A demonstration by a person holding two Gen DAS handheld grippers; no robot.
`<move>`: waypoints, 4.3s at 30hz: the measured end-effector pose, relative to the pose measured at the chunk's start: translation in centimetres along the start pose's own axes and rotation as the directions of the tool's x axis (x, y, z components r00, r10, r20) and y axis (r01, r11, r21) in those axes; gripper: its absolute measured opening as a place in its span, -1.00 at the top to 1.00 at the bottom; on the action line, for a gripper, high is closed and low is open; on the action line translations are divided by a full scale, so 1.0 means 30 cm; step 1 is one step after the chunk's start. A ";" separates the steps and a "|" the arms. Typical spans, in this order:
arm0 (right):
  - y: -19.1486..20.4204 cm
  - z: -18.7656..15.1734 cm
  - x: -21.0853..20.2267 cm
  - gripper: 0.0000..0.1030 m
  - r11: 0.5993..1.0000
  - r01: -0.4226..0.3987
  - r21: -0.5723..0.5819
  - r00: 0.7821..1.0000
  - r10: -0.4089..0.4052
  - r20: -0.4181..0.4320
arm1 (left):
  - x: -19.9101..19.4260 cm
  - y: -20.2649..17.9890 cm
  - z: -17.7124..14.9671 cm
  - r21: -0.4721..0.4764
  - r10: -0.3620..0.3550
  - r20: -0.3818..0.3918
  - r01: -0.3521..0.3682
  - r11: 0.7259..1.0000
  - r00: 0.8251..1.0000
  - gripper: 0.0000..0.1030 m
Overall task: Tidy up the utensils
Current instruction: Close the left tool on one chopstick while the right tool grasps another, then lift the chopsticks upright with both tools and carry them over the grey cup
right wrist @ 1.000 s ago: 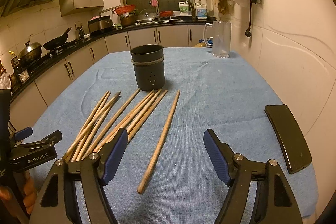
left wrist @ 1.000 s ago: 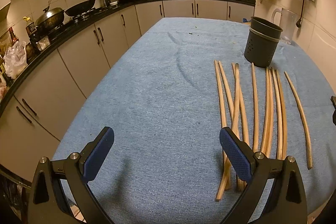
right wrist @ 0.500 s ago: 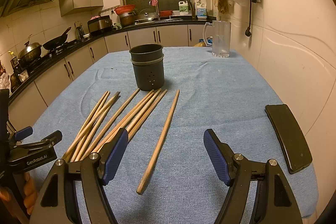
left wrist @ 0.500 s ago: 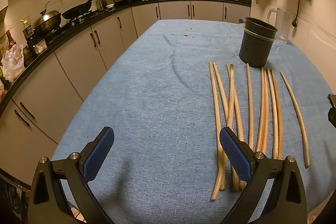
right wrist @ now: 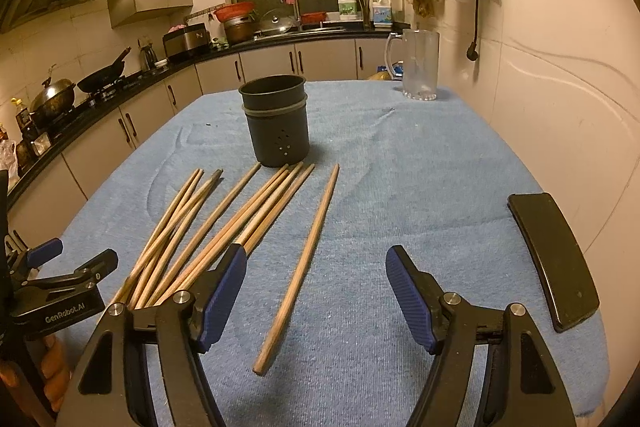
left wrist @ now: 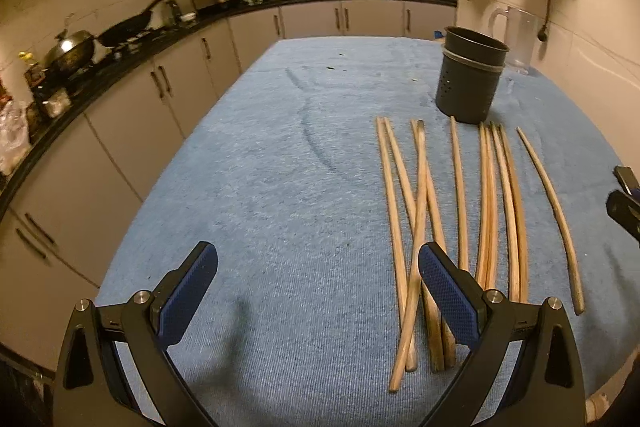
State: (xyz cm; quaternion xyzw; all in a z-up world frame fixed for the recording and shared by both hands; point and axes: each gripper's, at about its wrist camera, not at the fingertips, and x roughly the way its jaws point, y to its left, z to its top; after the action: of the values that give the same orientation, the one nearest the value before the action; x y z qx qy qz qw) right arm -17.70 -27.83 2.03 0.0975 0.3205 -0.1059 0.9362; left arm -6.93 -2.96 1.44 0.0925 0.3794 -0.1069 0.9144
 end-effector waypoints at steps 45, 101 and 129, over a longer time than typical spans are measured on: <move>-0.049 0.296 0.568 0.85 0.997 0.009 0.072 0.863 0.029 -0.505 | 0.427 -0.103 0.391 0.063 -0.145 -0.408 0.186 0.981 0.902 0.88; -0.110 0.826 -0.081 0.87 0.948 -0.254 0.193 0.963 0.229 0.141 | -0.275 -0.189 0.951 0.035 -0.413 0.104 0.412 0.911 0.905 0.88; -0.128 0.727 0.349 0.75 0.951 -0.182 0.248 0.973 0.210 -0.091 | 0.146 -0.259 0.884 -0.024 -0.402 -0.076 0.402 0.916 0.912 0.85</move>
State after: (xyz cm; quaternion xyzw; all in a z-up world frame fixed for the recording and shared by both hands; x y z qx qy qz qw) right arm 2.00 -38.39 12.00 0.2466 0.3480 -0.0441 0.9034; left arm 11.90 -17.60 16.04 0.0131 0.4267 -0.2873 0.8575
